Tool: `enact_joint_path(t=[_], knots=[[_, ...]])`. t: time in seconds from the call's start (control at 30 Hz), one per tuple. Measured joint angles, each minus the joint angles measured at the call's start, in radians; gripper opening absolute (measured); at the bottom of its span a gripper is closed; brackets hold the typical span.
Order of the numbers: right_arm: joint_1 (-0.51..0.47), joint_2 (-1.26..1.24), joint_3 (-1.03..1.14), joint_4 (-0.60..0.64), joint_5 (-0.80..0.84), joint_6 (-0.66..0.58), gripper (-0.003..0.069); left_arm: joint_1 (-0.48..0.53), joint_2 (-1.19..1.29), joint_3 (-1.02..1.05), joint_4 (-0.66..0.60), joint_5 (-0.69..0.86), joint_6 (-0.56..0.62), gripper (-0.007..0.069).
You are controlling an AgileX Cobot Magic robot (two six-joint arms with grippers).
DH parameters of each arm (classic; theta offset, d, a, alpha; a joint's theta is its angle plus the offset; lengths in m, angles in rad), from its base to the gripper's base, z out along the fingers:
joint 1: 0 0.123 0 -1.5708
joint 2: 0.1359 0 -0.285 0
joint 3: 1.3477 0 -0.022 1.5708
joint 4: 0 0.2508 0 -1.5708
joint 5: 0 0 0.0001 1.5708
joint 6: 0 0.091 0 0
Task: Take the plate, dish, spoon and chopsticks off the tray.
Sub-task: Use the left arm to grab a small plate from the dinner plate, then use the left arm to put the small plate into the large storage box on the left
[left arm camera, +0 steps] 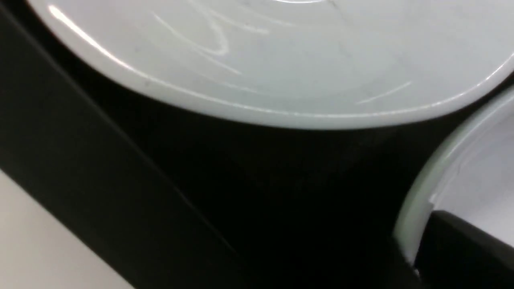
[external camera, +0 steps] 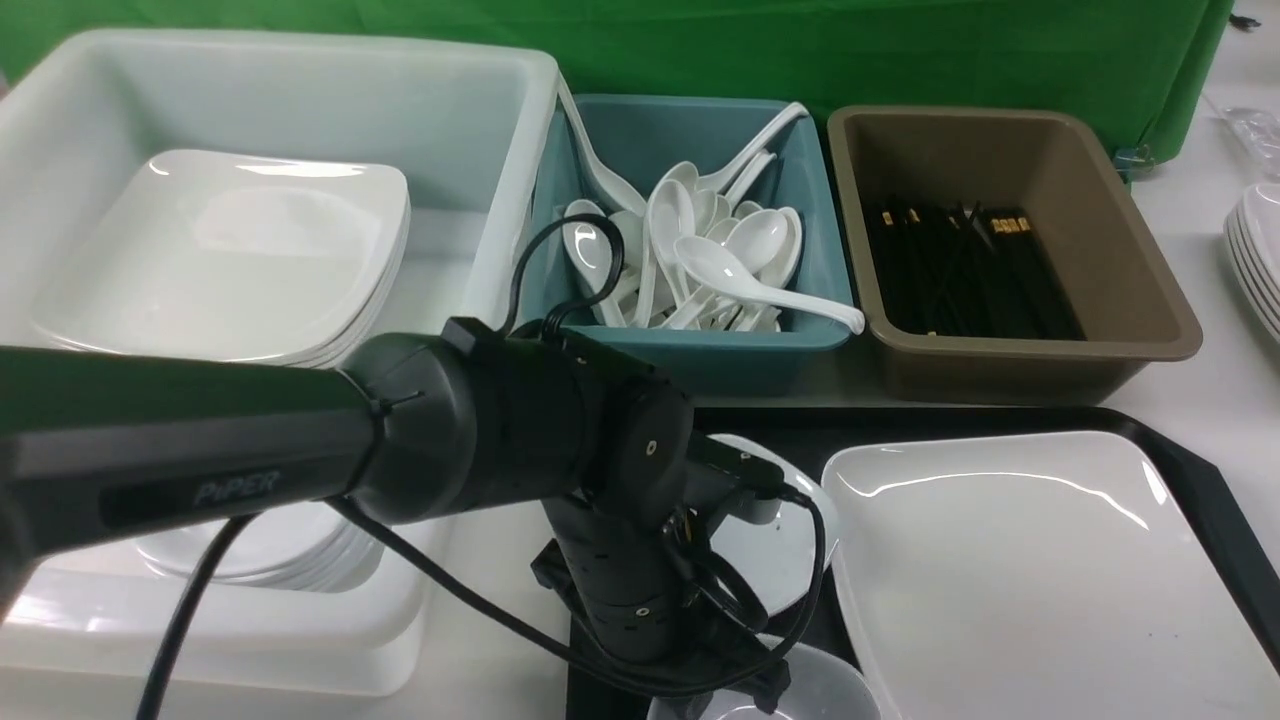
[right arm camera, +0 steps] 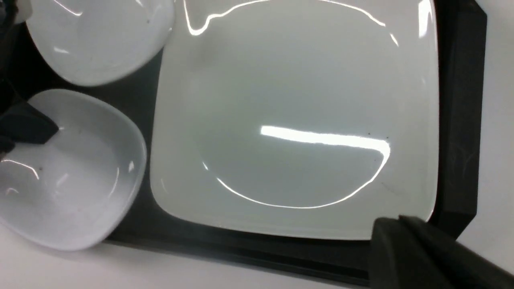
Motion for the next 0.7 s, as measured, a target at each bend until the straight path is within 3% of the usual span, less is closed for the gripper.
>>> enact_joint_path(t=[0.33,0.7], knots=[[0.000,0.000,0.001,0.001,-0.006,-0.002,0.0022,0.000,-0.132,-0.005,-0.004,0.029,-0.004,0.0024],[0.000,0.000,0.001,0.001,-0.007,-0.003,0.0022,0.015,-0.381,-0.005,0.004,0.026,-0.024,0.0018]])
